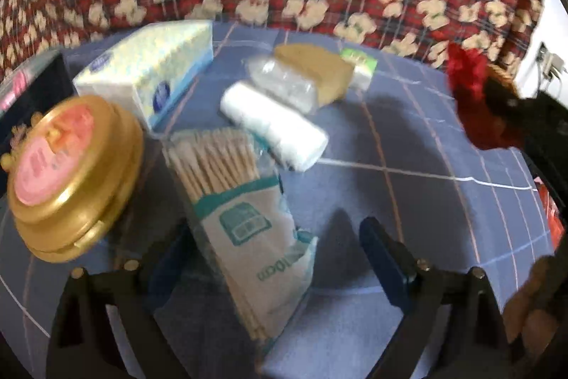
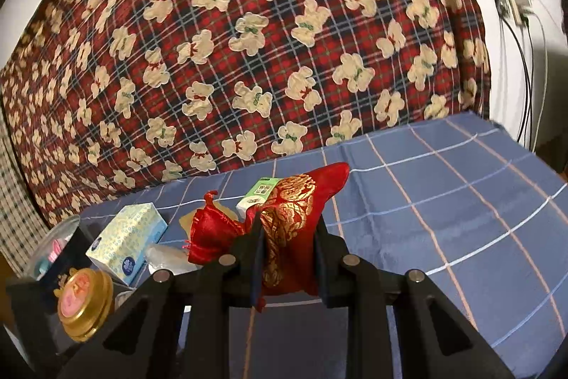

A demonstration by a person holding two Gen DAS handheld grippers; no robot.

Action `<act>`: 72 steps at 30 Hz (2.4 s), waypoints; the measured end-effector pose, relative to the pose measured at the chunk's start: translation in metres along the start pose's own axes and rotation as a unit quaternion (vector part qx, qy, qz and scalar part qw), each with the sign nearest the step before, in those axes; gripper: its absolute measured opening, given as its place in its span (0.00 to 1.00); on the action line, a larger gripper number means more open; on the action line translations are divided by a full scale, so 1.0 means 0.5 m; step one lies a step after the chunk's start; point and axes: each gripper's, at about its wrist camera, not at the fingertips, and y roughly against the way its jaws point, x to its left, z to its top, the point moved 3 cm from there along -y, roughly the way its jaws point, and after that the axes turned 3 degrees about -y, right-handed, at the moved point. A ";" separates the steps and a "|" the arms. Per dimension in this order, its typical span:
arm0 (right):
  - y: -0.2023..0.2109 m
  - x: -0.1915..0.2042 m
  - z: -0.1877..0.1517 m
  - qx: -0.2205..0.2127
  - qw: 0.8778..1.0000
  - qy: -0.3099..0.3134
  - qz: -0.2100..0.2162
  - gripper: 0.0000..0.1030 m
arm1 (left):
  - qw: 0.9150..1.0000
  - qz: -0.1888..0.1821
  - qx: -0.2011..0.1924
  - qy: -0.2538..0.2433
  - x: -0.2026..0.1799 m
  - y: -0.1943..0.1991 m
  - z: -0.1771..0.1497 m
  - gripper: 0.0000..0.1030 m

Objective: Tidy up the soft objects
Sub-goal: 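Grasp the red satin pouch with the right tool while the left tool grasps the cotton-swab pack, then carry the cotton-swab pack and red pouch over the round tin with both tools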

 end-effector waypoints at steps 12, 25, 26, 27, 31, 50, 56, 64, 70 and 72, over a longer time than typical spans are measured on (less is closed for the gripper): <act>-0.010 -0.010 -0.004 0.012 1.000 -0.013 0.003 0.25 | 0.998 -0.068 -0.011 0.008 0.023 0.010 0.011 0.44; 0.010 -0.032 0.010 -0.017 0.999 -0.030 -0.010 0.25 | 0.975 -0.195 -0.108 -0.016 0.031 0.095 0.013 0.39; 0.013 -0.032 0.012 -0.022 0.999 -0.028 -0.013 0.25 | 0.974 -0.196 -0.114 -0.022 0.029 0.101 0.013 0.39; 0.014 -0.032 0.013 -0.025 0.999 -0.027 -0.015 0.25 | 0.973 -0.195 -0.121 -0.029 0.025 0.107 0.014 0.39; 0.019 -0.029 0.015 -0.036 0.999 -0.016 -0.024 0.25 | 0.971 -0.173 -0.152 -0.066 0.023 0.133 0.016 0.39; 0.075 0.024 -0.001 -0.106 0.989 0.047 -0.092 0.25 | 0.955 -0.101 -0.240 -0.140 0.132 0.224 0.018 0.39; 0.093 0.068 -0.023 -0.103 0.988 0.060 -0.097 0.25 | 0.957 -0.096 -0.246 -0.124 0.191 0.228 0.025 0.39; 0.100 0.153 -0.042 -0.106 0.988 0.078 -0.080 0.25 | 0.956 -0.083 -0.257 -0.115 0.258 0.238 0.028 0.39; 0.099 0.224 -0.050 -0.118 0.989 0.068 -0.052 0.25 | 0.954 -0.056 -0.273 -0.108 0.323 0.242 0.034 0.39; 0.100 0.252 -0.059 -0.122 0.990 0.064 -0.041 0.25 | 0.954 -0.047 -0.277 -0.103 0.349 0.243 0.037 0.39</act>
